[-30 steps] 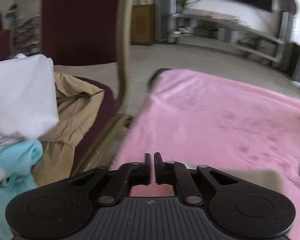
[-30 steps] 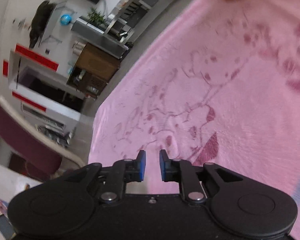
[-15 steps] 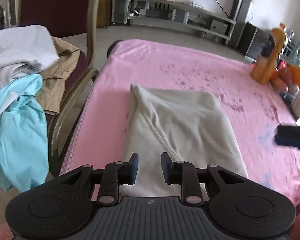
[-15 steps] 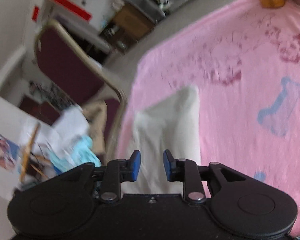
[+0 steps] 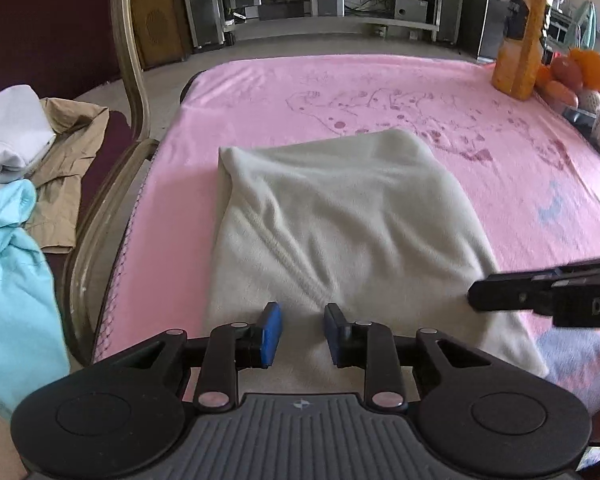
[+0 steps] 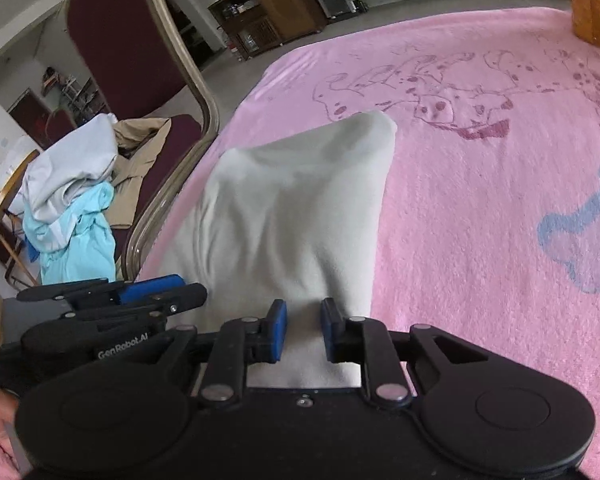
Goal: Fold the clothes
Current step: 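Open the left gripper and hold both grippers above the sweatshirt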
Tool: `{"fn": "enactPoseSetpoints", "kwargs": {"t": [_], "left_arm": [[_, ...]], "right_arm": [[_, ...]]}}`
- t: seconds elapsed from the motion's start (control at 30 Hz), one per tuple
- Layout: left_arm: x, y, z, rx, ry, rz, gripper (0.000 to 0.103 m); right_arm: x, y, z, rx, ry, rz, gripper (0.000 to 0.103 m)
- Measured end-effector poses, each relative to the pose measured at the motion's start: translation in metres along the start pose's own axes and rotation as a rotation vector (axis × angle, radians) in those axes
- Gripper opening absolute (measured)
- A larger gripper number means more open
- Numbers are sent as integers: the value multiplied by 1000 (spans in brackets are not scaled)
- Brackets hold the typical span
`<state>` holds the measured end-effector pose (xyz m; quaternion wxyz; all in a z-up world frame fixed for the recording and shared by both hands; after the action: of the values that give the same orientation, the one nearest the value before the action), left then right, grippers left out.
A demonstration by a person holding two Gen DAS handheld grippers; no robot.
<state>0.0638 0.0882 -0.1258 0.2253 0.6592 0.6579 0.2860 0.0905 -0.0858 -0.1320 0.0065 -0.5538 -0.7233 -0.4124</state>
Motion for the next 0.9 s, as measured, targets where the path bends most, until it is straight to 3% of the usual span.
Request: {"fn": "enactPoseSetpoints", "kwargs": {"t": [0.13, 0.23, 0.33, 0.4, 0.5, 0.6, 0.77, 0.9], "left_arm": [[-2, -23, -13, 68, 40, 32, 27], [-10, -37, -33, 52, 55, 76, 26], [-5, -51, -41, 104, 36, 17, 27], [4, -49, -50, 71, 28, -60, 25], [14, -35, -65, -52, 26, -127, 25], [13, -28, -57, -63, 1, -147, 24], [-9, -25, -37, -21, -22, -66, 22], [-20, -35, -31, 27, -11, 12, 23]], "right_arm": [[4, -19, -18, 44, -31, -47, 19], [6, -34, -31, 78, -55, -83, 23], [9, -48, -44, 111, -79, -118, 24], [8, -49, -54, 89, -69, -105, 24], [8, -42, -61, 39, -30, -73, 24], [13, -38, -63, -2, -1, -71, 16], [30, -37, -48, 4, 91, -98, 13], [37, -47, -25, 72, 82, -129, 13]]}}
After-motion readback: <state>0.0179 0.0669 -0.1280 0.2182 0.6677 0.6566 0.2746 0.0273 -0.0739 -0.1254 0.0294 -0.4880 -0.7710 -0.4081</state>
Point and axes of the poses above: each gripper's, at about its wrist camera, not at the fingertips, and z roughly the way its jaws point, x to its left, y to its top, the point moved 5 cm from there along z, roughly the way its jaws point, and after that the axes turned 5 degrees about -x, right-handed, at the moved point
